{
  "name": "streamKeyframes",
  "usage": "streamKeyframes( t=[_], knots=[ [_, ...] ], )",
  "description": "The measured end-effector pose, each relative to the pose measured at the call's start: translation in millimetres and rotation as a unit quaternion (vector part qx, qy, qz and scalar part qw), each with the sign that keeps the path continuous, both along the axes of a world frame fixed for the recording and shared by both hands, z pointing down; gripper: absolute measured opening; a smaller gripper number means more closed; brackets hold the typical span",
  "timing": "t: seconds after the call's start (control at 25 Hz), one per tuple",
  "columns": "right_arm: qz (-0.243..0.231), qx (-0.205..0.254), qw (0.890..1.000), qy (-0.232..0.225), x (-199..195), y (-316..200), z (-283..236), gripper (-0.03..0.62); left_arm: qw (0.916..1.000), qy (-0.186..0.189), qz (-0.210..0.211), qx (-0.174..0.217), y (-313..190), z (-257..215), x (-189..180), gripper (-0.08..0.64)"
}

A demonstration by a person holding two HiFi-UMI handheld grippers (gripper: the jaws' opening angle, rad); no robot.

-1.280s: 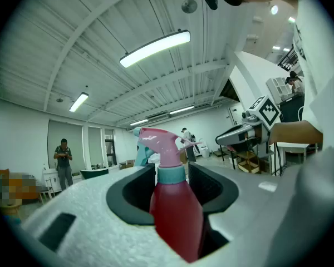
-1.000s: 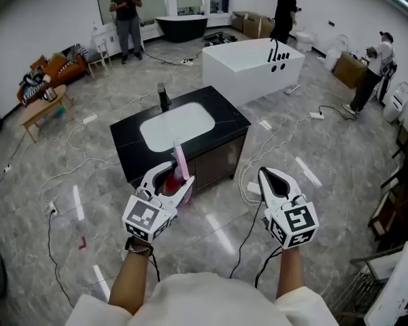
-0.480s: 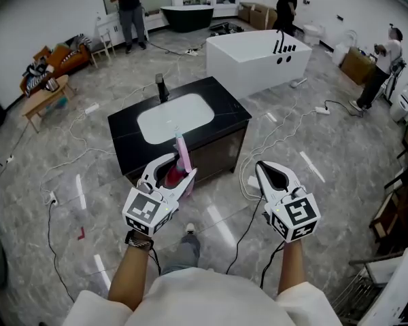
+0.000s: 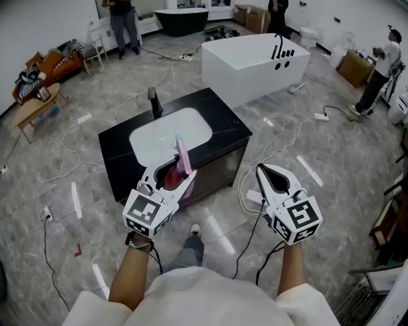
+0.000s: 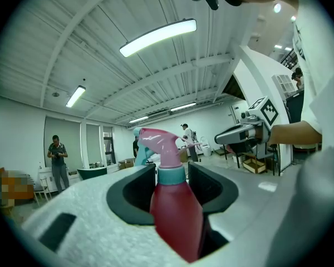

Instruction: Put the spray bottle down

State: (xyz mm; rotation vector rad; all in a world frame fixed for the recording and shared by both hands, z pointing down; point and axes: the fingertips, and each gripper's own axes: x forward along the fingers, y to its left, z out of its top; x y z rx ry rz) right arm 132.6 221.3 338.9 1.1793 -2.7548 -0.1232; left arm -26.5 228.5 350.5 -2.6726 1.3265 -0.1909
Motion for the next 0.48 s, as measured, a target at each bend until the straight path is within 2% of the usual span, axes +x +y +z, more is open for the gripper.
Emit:
streamKeyframes(
  t=[0.12, 0.48],
  knots=[
    [0.013, -0.011, 1.0, -0.013, -7, -42, -3, 0.006, 1.0, -0.001, 0.005, 0.0, -41, -4, -9, 0.192],
    [0.028, -0.031, 0.999, 0.005, -40, -152, 0, 0.006, 0.9999, 0.003, 0.015, -0.009, -152, -5, -39, 0.192]
  ],
)
